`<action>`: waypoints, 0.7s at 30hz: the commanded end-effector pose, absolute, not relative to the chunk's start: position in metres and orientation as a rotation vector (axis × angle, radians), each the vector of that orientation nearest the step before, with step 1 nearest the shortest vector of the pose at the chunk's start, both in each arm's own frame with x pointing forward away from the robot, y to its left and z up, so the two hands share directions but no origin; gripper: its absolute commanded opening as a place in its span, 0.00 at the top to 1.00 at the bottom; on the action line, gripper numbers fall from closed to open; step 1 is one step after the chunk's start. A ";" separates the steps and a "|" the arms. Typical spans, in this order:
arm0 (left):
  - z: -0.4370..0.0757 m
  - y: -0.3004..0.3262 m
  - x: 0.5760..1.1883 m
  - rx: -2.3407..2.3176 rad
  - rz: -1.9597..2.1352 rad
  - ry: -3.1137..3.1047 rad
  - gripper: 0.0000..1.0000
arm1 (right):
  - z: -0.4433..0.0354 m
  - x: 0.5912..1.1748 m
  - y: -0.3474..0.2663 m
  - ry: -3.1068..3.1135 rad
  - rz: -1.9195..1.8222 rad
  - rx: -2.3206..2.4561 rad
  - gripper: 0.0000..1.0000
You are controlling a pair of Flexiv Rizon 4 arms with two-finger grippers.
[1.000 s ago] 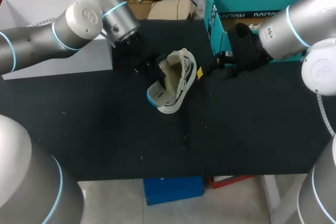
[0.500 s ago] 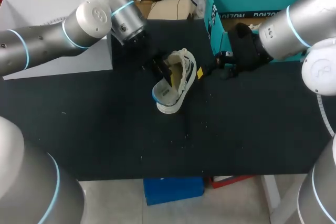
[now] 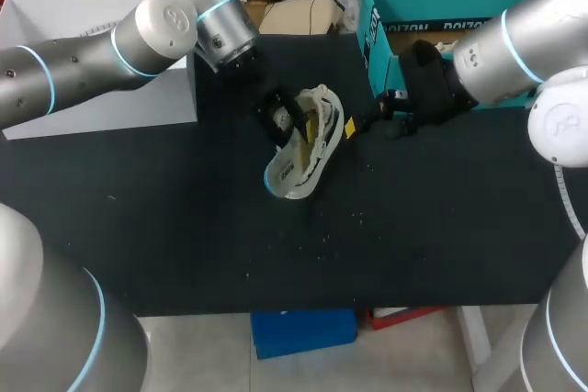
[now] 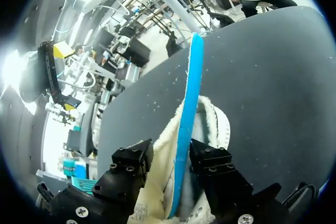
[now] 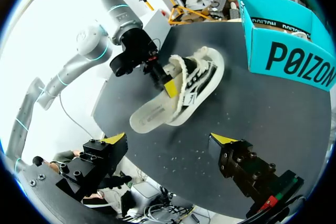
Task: Take the shoe out of the shoebox, open the shoe tongue, remove and reinsert the insole, then place the shoe into the shoebox
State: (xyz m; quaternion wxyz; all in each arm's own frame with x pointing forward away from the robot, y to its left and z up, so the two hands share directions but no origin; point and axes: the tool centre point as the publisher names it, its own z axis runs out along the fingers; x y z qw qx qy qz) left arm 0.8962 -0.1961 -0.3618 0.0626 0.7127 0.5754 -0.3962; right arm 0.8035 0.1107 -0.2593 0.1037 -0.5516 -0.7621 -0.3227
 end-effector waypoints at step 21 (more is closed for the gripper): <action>-0.346 -0.171 0.820 2.472 -1.203 1.799 1.00 | -0.259 0.804 0.112 -2.249 -0.948 -1.630 0.00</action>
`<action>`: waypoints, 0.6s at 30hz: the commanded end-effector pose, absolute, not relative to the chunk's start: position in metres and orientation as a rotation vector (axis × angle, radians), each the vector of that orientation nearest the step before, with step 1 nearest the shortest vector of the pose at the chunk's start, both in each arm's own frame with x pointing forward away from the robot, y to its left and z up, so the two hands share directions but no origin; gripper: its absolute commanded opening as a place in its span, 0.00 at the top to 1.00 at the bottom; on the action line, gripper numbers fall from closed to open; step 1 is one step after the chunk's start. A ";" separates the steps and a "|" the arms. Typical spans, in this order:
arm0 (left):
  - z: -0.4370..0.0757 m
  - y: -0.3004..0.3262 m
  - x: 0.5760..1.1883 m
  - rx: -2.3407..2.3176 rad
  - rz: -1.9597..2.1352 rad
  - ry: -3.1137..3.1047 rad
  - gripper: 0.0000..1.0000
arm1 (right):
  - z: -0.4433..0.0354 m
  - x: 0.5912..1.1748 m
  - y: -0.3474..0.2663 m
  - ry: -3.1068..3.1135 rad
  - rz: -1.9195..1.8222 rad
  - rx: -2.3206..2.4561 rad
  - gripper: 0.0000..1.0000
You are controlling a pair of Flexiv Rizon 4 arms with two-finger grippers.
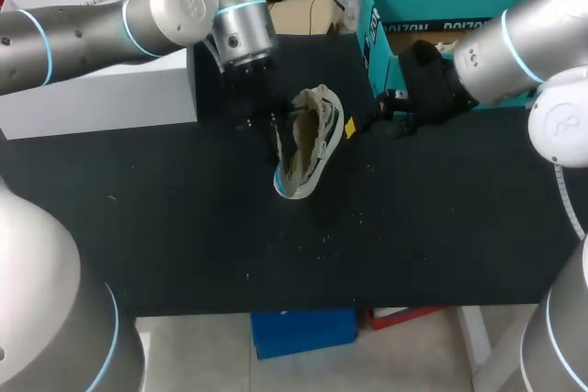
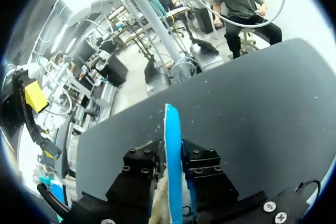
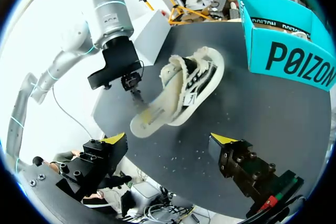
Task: Take the shoe out of the shoebox, open the shoe tongue, remove and reinsert the insole, then place the shoe into the shoebox
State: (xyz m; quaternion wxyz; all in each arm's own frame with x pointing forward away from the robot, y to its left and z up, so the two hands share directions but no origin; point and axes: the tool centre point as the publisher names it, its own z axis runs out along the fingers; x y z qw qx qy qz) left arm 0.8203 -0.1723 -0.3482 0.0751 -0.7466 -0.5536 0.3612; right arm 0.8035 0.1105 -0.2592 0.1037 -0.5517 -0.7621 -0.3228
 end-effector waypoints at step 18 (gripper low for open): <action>-0.353 -0.181 0.843 -2.361 1.061 -1.674 1.00 | -0.259 0.804 0.112 -2.249 -0.948 -1.630 0.00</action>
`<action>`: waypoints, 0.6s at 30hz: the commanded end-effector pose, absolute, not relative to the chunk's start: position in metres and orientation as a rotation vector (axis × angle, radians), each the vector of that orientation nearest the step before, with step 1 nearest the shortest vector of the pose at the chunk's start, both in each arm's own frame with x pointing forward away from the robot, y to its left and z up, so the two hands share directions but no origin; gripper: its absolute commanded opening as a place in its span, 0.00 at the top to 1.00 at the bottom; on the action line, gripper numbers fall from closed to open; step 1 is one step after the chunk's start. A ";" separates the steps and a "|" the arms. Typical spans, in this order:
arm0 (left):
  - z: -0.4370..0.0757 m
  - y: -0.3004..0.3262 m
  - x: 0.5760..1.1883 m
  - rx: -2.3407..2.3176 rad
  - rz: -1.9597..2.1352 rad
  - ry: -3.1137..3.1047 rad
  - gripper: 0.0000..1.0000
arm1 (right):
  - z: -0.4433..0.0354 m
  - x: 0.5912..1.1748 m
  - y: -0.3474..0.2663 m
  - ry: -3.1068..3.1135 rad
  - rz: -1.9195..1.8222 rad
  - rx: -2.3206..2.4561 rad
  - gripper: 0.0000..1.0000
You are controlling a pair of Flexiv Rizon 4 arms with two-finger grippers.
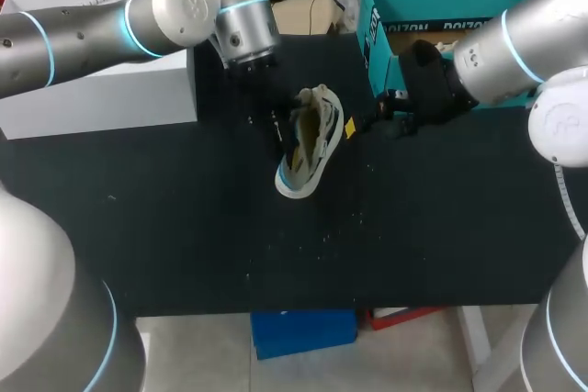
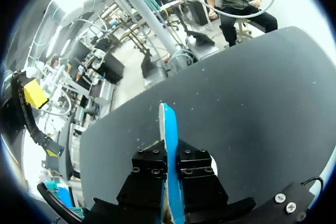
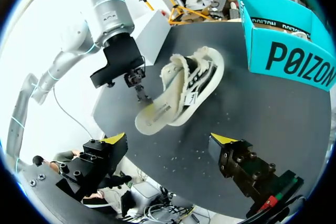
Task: Take the shoe out of the shoebox, open the shoe tongue, remove and reinsert the insole, then place the shoe into the shoebox
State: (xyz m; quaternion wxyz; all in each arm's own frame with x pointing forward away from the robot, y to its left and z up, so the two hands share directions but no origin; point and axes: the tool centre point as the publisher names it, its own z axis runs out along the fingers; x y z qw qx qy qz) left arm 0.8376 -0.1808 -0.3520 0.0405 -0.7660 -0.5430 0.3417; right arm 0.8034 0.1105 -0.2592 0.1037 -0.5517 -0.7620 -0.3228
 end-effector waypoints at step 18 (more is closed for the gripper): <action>-0.338 -0.188 0.822 -2.342 1.357 -1.665 1.00 | -0.259 0.804 0.112 -2.249 -0.948 -1.630 0.00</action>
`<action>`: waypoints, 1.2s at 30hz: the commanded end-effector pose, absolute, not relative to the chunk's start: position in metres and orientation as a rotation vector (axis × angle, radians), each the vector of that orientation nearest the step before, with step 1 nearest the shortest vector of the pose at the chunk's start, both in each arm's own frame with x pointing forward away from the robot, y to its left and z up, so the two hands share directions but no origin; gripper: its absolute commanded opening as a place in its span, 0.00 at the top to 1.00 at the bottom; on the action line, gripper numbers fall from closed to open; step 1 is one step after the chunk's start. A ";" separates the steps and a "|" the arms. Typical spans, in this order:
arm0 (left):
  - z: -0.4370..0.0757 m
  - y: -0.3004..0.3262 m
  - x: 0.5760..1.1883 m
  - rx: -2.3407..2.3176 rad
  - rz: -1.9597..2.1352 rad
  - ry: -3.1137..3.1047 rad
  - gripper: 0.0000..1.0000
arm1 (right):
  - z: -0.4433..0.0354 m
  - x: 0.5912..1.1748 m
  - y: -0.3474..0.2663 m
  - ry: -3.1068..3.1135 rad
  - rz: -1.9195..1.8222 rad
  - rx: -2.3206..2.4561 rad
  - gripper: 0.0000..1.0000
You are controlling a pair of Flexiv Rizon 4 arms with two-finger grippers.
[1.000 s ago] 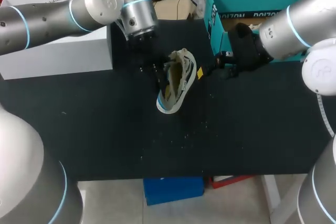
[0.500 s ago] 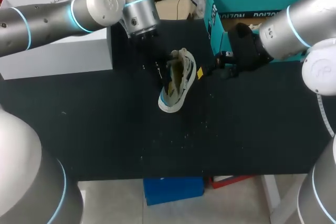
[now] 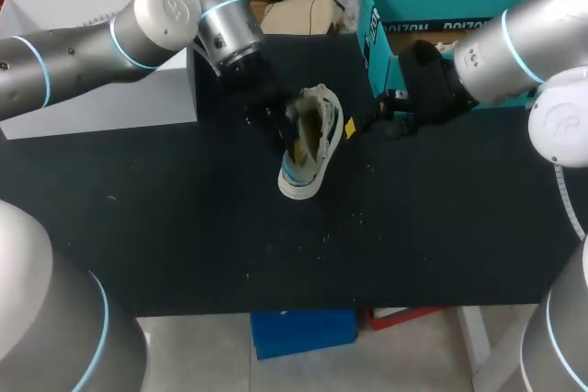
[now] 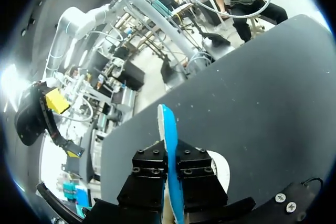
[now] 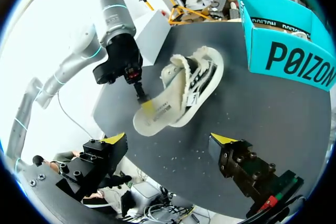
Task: Take the shoe out of the shoebox, open the shoe tongue, remove and reinsert the insole, then place the shoe into the shoebox
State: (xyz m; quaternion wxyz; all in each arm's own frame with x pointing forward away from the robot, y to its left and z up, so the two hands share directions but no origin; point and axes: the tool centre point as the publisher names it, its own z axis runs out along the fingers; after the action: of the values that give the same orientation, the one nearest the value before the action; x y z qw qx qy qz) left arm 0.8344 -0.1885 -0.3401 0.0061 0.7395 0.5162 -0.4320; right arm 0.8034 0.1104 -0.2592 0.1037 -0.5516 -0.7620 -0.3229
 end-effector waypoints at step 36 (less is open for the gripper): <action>-0.352 -0.180 0.820 2.101 -1.343 1.679 1.00 | -0.259 0.804 0.112 -2.249 -0.948 -1.630 0.00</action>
State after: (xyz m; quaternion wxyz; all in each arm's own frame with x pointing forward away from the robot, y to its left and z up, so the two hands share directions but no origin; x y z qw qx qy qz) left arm 0.8146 -0.1781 -0.3488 0.0690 0.6965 0.5596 -0.4437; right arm 0.8034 0.1105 -0.2592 0.1037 -0.5516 -0.7620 -0.3229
